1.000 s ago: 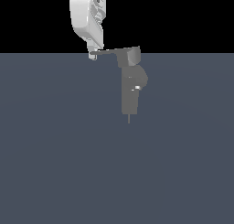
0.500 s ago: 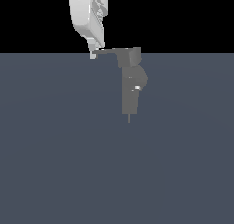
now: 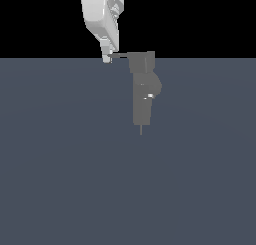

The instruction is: Turn on the faucet by rotating a designated handle.

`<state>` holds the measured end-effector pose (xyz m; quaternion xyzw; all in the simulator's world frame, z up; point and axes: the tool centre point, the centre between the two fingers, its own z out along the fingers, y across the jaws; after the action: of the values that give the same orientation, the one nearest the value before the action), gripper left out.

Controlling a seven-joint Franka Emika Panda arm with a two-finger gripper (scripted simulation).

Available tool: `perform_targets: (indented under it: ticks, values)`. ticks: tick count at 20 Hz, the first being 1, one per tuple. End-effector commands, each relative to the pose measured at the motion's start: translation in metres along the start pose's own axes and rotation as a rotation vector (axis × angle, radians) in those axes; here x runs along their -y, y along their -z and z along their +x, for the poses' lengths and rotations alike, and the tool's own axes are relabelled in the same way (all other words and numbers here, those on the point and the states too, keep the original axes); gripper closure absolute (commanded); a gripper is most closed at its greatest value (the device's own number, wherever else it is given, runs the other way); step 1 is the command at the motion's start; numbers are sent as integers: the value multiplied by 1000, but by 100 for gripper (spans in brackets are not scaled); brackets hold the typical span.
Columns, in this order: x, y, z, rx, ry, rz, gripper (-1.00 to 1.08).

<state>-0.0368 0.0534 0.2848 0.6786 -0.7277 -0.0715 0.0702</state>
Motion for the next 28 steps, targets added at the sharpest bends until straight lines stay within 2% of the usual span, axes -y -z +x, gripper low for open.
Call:
perform_targets:
  ticks: [1, 16, 18, 28]
  values:
    - [-7, 2, 11, 1, -9, 1, 108]
    - [-43, 4, 41, 3, -7, 3, 108]
    - [-43, 0, 33, -2, 4, -5, 108]
    - [-46, 2, 103, 1, -2, 0, 108]
